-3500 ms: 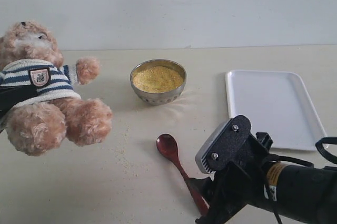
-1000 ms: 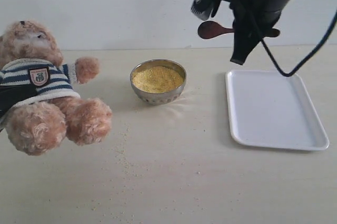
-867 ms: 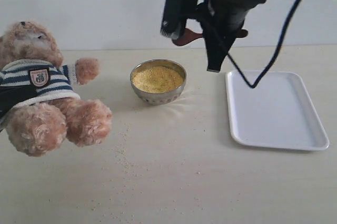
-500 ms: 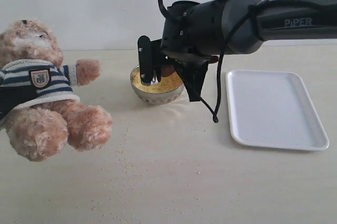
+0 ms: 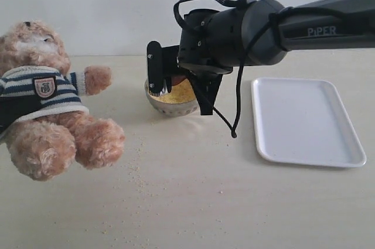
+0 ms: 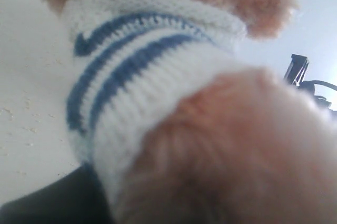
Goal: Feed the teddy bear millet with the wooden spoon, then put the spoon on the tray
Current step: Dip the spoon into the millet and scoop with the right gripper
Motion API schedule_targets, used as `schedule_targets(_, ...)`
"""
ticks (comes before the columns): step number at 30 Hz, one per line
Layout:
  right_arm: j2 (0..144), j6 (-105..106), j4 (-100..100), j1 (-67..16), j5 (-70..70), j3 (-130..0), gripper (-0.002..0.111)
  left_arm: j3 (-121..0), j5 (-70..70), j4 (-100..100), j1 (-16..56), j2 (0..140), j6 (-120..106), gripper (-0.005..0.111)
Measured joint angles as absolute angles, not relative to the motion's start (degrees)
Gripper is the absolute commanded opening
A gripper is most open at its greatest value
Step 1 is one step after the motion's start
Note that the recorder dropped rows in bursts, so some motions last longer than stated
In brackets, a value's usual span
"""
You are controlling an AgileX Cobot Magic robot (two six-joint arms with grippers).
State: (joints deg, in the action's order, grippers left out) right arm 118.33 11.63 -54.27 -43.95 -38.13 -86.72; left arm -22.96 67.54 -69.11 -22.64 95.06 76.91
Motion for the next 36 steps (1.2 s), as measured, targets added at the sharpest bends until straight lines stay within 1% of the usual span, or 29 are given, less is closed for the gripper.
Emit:
schedule_targets(10, 119.74, 14.50, -52.69, -43.95, -38.99, -86.72, 0.000, -22.96, 67.54, -69.11, -22.64, 95.06, 76.91, 0.005)
schedule_targets(17, 119.74, 19.04, -45.56, -43.95, -38.75, -86.72, 0.000, -22.96, 67.54, -69.11, -22.64, 95.06, 76.91, 0.005)
schedule_targets(36, 119.74, 6.54, -44.20, -43.95, -39.63, -86.72, 0.000, -22.96, 65.08, -69.11, -22.64, 95.06, 76.81, 0.005)
